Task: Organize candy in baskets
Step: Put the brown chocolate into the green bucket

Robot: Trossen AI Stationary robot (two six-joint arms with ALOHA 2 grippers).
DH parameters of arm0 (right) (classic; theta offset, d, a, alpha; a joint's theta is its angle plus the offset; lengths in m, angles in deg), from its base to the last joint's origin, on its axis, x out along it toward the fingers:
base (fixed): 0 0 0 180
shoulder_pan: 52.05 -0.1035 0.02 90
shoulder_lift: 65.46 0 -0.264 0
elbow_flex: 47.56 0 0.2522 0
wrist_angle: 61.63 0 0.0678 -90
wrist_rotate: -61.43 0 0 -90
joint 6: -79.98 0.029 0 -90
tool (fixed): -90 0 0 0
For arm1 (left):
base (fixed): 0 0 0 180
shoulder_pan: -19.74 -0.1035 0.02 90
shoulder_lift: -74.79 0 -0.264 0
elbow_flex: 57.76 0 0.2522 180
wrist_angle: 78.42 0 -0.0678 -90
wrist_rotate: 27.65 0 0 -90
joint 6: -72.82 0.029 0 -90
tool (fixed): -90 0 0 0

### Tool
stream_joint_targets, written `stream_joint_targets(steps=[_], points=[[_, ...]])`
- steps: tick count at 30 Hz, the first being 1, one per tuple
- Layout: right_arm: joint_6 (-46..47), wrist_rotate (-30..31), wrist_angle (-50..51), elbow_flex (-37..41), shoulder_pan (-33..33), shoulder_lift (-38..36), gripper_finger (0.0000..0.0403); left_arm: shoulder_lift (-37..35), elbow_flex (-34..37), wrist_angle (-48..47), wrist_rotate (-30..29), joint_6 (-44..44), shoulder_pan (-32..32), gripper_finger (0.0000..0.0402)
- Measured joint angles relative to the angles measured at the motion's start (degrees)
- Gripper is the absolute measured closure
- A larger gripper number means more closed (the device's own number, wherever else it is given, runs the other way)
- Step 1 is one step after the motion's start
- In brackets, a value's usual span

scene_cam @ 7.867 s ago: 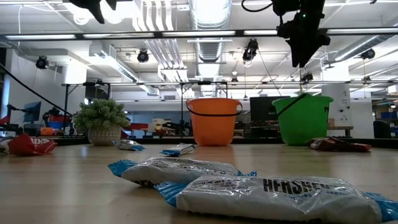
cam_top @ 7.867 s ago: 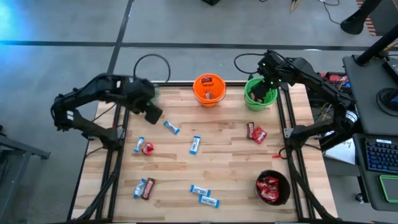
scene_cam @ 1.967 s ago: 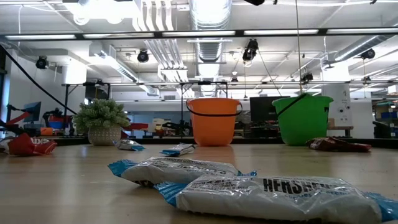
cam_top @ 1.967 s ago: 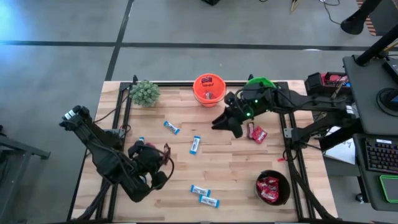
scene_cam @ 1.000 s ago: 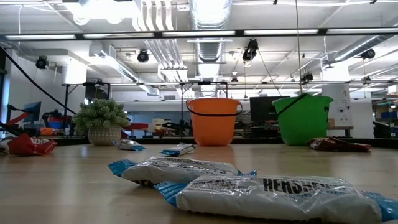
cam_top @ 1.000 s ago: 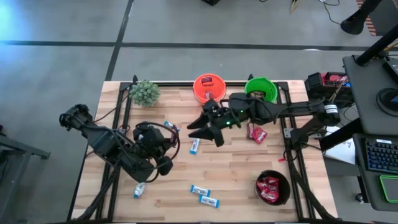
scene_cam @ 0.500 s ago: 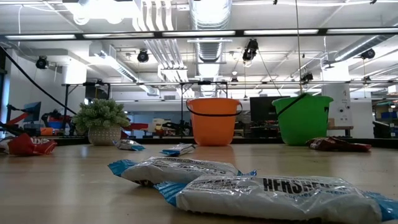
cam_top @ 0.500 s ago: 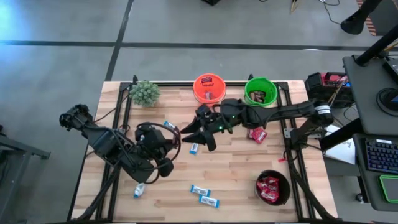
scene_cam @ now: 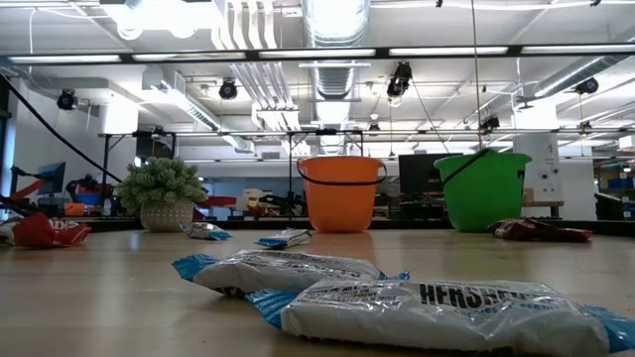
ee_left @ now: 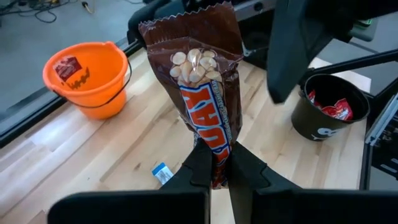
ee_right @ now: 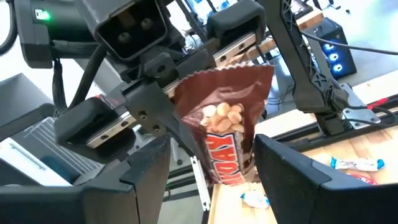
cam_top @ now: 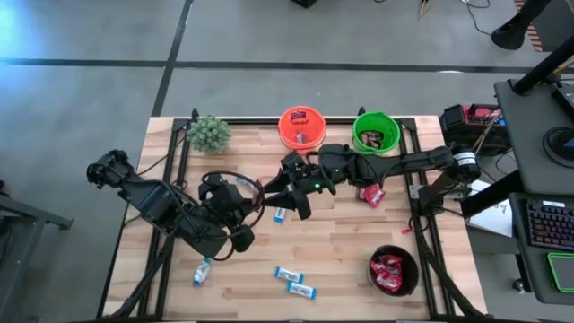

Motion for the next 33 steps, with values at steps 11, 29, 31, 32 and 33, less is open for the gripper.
stream_joint_targets(steps=[11,29,31,32,33], points=[[-0.3,2.8,0.0,0.0,0.0,0.0,0.0184,0.0,0.2,4.2,1.0,4.7,-1.0,0.0401],[-0.2,2.9,0.1,0.0,0.0,0.0,0.0383,0.0,0.4,4.2,1.1,4.3,-2.8,0.0398],[-0.2,2.9,0.1,0.0,0.0,0.0,0.0385,0.0,0.4,4.4,1.1,4.3,-2.9,0.0394],[-0.3,2.9,0.2,0.0,0.0,0.0,0.0386,0.0,0.4,4.5,1.1,4.3,-2.9,0.0391],[-0.3,2.9,0.4,0.0,0.0,0.0,0.0387,0.0,0.4,4.5,1.2,4.3,-2.9,0.0387]])
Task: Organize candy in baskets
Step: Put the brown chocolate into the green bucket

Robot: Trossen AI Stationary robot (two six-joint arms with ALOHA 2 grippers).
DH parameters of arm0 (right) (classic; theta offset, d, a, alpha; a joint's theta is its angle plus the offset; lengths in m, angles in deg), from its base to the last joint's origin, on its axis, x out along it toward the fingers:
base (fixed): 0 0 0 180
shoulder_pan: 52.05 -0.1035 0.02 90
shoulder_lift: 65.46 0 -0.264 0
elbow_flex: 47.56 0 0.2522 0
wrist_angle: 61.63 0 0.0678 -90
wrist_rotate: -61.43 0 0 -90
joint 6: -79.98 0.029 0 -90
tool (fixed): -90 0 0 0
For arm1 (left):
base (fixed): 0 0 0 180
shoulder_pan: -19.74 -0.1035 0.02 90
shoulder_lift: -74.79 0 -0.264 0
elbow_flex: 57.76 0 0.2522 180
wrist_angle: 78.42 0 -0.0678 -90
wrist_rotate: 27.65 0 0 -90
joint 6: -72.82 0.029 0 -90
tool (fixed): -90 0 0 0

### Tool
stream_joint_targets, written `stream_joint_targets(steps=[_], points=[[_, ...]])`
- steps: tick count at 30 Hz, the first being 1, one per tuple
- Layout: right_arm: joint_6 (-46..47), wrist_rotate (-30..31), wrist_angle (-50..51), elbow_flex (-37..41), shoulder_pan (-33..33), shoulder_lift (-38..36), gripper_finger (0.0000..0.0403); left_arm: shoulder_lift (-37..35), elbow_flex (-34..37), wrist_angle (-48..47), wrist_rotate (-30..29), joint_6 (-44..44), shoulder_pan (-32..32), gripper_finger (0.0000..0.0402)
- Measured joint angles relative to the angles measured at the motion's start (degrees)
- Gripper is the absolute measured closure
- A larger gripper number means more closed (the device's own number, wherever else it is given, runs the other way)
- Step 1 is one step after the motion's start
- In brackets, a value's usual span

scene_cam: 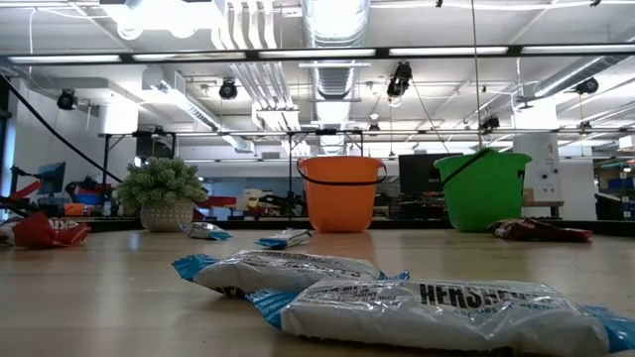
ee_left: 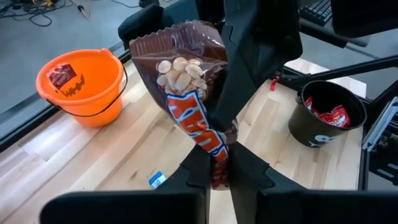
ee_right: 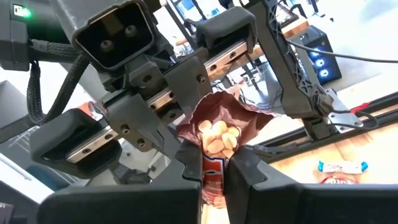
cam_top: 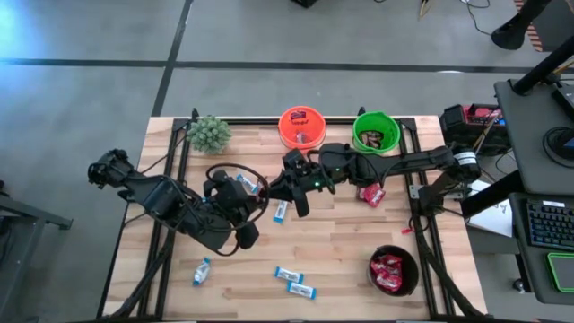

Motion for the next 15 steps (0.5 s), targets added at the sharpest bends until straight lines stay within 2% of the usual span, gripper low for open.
stream_joint_targets(steps=[5,10,15], points=[[-0.6,-0.1,2.1,-0.1,0.0,-0.1,0.0389,0.1,0.0,0.2,1.3,0.8,-0.1,0.0352],[-3.8,-0.4,5.6,-0.1,0.3,-0.6,0.0390,0.1,0.0,0.2,5.1,4.5,-0.1,0.0296],[-5.6,-0.4,11.5,-0.1,1.2,-1.6,0.0390,0.1,0.0,-1.1,5.1,4.9,-0.1,0.0241]])
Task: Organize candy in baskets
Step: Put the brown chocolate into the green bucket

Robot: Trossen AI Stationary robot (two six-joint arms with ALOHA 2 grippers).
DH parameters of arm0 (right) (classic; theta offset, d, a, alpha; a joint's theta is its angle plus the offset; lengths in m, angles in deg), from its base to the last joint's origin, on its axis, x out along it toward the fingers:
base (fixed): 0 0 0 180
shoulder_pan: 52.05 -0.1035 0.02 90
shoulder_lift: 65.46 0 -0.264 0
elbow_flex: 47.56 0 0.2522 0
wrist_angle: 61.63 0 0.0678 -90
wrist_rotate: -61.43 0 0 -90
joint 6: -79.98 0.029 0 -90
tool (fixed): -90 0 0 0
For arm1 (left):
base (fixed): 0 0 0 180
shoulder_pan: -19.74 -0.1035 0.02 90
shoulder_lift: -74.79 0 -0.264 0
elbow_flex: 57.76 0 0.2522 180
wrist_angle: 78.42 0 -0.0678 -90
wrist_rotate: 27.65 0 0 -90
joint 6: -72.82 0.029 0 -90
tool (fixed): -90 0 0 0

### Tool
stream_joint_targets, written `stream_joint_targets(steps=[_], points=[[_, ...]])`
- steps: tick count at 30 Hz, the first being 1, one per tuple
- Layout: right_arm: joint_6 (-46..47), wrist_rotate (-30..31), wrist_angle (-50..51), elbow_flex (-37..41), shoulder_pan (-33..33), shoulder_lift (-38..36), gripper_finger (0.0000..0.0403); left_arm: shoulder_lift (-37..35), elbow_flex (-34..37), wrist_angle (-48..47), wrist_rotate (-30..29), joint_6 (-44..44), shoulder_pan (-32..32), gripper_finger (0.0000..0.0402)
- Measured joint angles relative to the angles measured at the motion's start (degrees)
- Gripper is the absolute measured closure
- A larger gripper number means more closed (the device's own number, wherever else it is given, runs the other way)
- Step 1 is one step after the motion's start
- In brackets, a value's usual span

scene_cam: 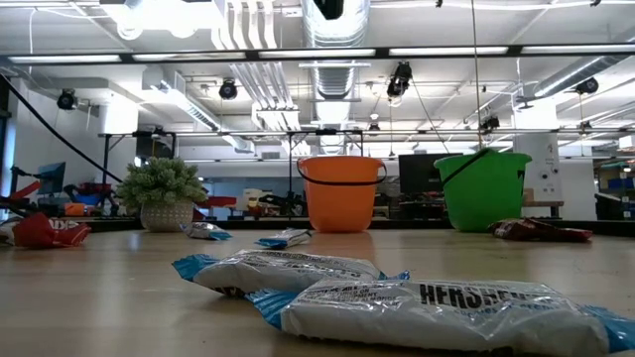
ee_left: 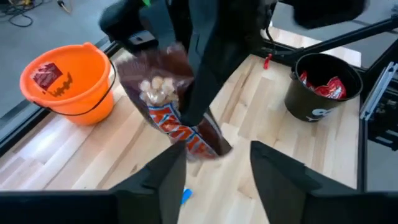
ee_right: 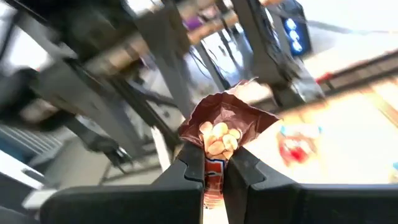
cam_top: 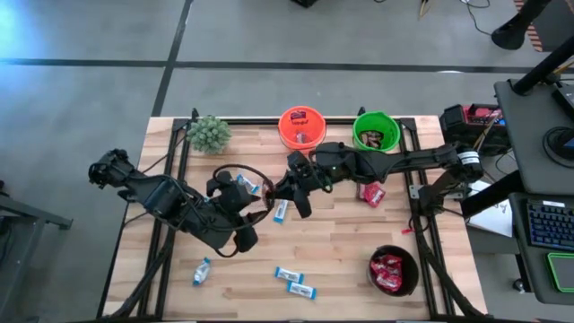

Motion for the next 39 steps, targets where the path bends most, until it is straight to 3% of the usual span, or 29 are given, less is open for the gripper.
stream_joint_targets(steps=[9,19,27,33,39], points=[[-3.8,1.0,20.6,0.1,-0.5,-3.4,0.0390,-0.1,0.0,-1.7,-1.8,0.0,0.0,0.0205],[0.6,11.7,37.0,0.1,-4.0,-8.0,0.0390,-0.1,0.0,-1.3,-1.9,2.1,0.1,0.0205],[14.0,16.5,48.4,0.1,-9.9,-12.2,0.0390,-0.1,-0.1,-5.8,-0.5,6.0,0.1,0.0205],[28.4,21.6,60.3,0.1,-17.7,-13.8,0.0390,-0.1,-0.1,-7.8,1.2,6.0,0.1,0.0205],[39.9,22.5,67.3,0.1,-25.2,-13.4,0.0390,-0.2,-0.1,-8.1,1.2,7.1,0.1,0.0205]])
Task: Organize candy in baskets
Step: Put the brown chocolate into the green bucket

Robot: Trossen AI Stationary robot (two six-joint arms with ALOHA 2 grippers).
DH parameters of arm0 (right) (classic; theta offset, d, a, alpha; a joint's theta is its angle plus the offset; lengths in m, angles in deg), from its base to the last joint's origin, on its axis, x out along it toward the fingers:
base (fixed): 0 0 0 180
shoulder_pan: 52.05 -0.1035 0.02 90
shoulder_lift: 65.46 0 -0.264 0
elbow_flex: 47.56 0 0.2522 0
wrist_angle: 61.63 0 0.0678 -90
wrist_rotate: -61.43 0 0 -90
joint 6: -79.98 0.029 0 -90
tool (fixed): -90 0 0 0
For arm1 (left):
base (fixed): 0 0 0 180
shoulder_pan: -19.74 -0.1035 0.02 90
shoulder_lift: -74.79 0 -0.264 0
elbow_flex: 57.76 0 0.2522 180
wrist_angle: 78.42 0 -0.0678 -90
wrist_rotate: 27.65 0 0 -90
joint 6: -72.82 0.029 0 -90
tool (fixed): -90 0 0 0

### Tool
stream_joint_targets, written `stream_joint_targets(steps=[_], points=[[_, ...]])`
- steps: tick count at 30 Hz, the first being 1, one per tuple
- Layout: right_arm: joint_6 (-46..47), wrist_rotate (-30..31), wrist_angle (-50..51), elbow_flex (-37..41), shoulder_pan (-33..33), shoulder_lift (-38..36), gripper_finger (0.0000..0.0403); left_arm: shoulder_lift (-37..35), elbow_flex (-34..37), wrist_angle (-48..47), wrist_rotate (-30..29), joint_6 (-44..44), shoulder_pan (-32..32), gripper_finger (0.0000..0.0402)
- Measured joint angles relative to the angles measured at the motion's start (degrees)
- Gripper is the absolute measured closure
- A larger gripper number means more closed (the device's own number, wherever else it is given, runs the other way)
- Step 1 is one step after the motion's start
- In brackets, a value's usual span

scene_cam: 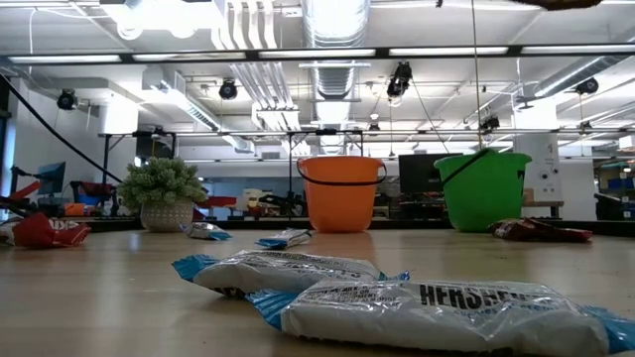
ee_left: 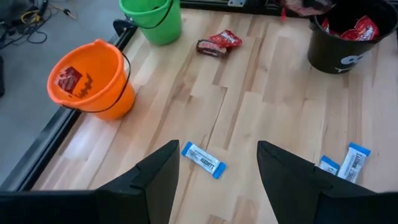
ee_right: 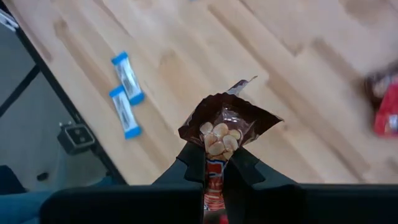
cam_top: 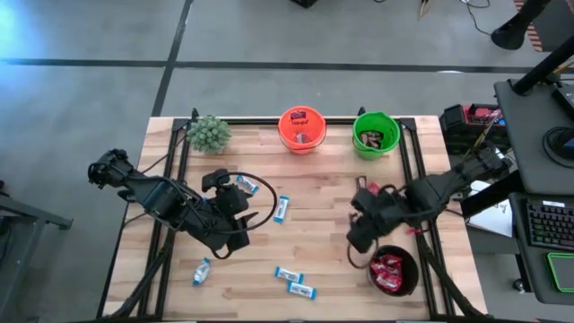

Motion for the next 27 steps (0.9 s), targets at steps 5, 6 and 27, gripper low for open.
stream_joint_targets(steps=[5,6,27], points=[[8.5,0.0,1.6,0.0,-5.5,0.3,0.0390,0.0,0.0,0.0,1.6,0.4,0.0,0.0205],[10.0,0.0,1.6,0.0,-6.6,0.3,0.0390,0.0,0.0,0.0,1.8,0.4,0.0,0.0205],[33.8,-0.2,4.9,0.0,-21.5,2.3,0.0390,0.0,0.0,0.1,4.3,0.4,0.0,0.0205]])
